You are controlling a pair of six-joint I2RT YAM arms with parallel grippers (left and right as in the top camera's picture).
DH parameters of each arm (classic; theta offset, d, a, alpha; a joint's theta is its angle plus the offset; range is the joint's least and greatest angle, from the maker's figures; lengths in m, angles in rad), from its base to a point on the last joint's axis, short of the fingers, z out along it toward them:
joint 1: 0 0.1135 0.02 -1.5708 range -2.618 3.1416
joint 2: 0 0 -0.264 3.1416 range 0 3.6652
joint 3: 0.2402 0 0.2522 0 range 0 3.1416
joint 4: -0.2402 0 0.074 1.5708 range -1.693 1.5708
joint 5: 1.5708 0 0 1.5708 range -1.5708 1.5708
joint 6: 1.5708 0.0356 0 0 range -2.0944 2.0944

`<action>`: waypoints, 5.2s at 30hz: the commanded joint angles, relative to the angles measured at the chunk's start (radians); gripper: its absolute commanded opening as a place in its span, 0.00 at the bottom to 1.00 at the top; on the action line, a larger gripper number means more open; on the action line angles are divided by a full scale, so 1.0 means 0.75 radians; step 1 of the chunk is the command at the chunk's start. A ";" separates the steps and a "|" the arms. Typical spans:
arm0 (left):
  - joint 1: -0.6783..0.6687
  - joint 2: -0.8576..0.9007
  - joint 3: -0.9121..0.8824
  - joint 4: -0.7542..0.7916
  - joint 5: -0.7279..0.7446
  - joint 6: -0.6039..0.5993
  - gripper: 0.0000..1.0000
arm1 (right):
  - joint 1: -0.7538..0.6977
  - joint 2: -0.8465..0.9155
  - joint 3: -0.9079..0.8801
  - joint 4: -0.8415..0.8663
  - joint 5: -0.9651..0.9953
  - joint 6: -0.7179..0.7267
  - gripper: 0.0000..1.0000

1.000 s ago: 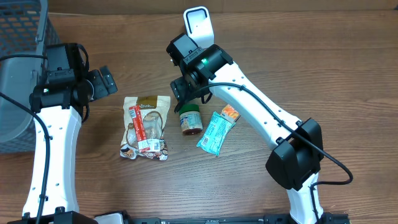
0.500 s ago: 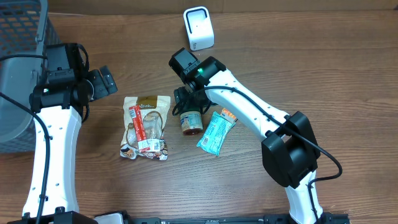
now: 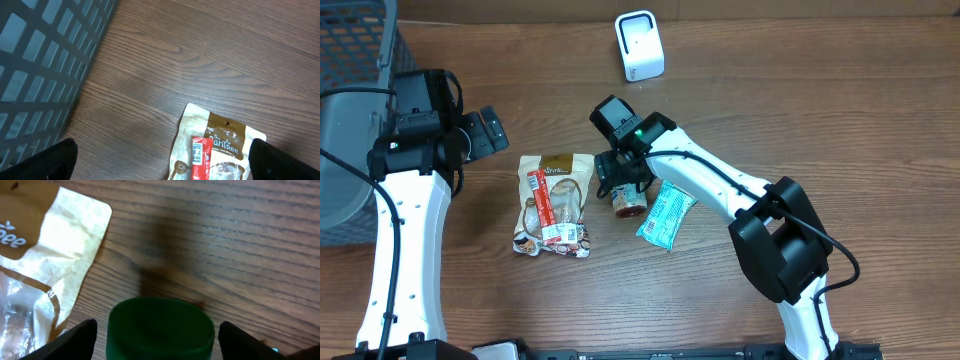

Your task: Scan the item barcode

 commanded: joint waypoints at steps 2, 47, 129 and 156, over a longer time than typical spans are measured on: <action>0.005 -0.006 0.026 0.003 -0.006 0.025 1.00 | 0.004 0.010 -0.009 0.009 -0.005 -0.021 0.79; 0.005 -0.006 0.026 0.002 -0.006 0.025 1.00 | 0.076 -0.512 0.021 -0.080 0.243 0.195 0.38; 0.005 -0.006 0.026 0.003 -0.006 0.025 1.00 | 0.093 -0.192 -1.098 2.291 0.542 -0.400 0.18; 0.005 -0.006 0.026 0.002 -0.006 0.025 1.00 | 0.095 -0.193 -1.098 2.271 0.529 -0.400 1.00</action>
